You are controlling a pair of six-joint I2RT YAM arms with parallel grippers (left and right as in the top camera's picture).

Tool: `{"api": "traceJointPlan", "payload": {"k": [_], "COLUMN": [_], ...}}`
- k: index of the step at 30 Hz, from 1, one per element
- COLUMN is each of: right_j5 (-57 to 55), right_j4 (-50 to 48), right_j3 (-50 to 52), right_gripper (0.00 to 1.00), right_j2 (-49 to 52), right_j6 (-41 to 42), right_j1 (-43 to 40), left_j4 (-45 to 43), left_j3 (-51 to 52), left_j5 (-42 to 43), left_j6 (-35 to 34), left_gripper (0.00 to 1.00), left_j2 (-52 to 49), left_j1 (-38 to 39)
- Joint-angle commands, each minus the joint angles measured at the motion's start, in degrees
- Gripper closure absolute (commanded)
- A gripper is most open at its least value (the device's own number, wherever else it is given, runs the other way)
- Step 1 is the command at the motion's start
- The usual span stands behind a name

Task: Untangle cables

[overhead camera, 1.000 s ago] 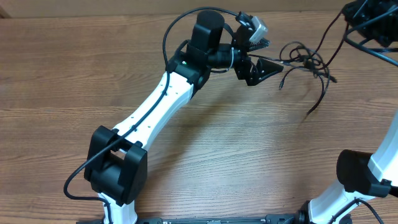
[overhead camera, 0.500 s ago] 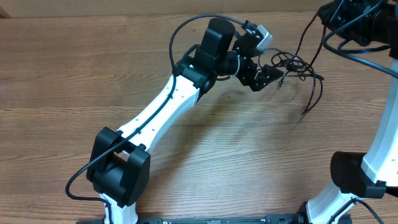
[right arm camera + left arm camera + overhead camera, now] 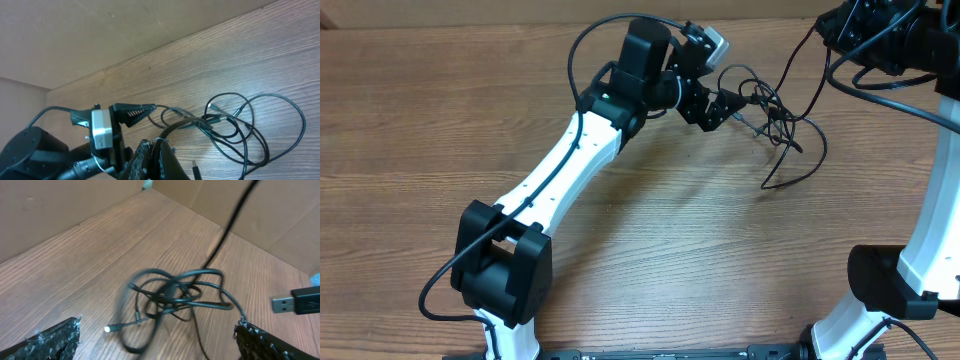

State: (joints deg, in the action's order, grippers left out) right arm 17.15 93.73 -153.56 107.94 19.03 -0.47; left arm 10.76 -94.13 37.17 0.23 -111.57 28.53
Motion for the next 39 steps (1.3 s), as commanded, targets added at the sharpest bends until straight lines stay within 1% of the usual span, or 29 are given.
{"api": "traceJointPlan", "payload": {"k": [1,10,13,18,24,25,26,28,29,31,32,33,35,39], "right_j5": [0.4,1.0,3.4,6.3,11.5,11.5,11.5,11.5,11.5,11.5,11.5,11.5,11.5,10.5], "right_j4": [-0.3,1.4,1.5,1.4,1.3,1.3,1.3,1.3,1.3,1.4,1.4,1.4,1.4,1.4], "right_j3": [-0.2,-0.2,-0.2,-0.2,-0.2,-0.2,-0.2,-0.2,-0.2,-0.2,-0.2,-0.2,-0.2,-0.2], "right_gripper": [0.96,0.96,0.96,0.96,0.96,0.96,0.96,0.96,0.96,0.96,0.96,0.96,0.96,0.96], "right_j2": [-1.5,-1.5,-1.5,-1.5,-1.6,-1.5,-1.6,-1.5,-1.6,-1.5,-1.6,-1.5,-1.5,-1.5], "right_j6": [-1.6,-1.6,-1.6,-1.6,-3.0,-3.1,-3.0,-3.1,-3.1,-3.1,-3.1,-3.0,-3.1,-4.8], "right_j1": [0.1,0.1,0.2,0.2,0.2,0.2,0.1,0.1,0.1,0.2,0.2,0.2,0.2,0.1], "left_j4": [-0.1,-0.3,0.6,3.5,5.4,5.8,6.2,7.2,7.7,8.6,8.9,9.2,9.4,10.1], "left_j3": [-1.0,-1.0,-1.0,-1.0,-1.0,-1.0,-1.0,-1.0,-1.0,-1.0,-1.0,-1.0,-1.0,-1.0], "left_j5": [-0.5,-0.2,-0.1,-0.4,-3.2,-3.2,-3.2,-3.3,-3.3,-4.3,-5.3,-6.4,-7.6,-8.0], "left_j6": [1.6,1.5,1.6,4.4,5.7,5.9,6.4,8.1,9.0,9.7,9.7,9.7,9.7,10.3], "left_gripper": [0.00,0.00,0.01,0.00,0.01,0.07,0.20,0.36,0.47,0.65,0.78,0.88,0.93,0.96], "left_j2": [-0.6,-0.6,-0.6,-0.6,-0.6,-0.6,-0.6,-0.6,-0.6,-0.6,-0.6,-0.6,-0.6,-0.6], "left_j1": [-0.9,-1.2,-0.7,-0.2,-0.2,-0.2,-0.2,-0.2,-0.3,-0.3,-0.3,-0.3,-0.3,-0.5]}}
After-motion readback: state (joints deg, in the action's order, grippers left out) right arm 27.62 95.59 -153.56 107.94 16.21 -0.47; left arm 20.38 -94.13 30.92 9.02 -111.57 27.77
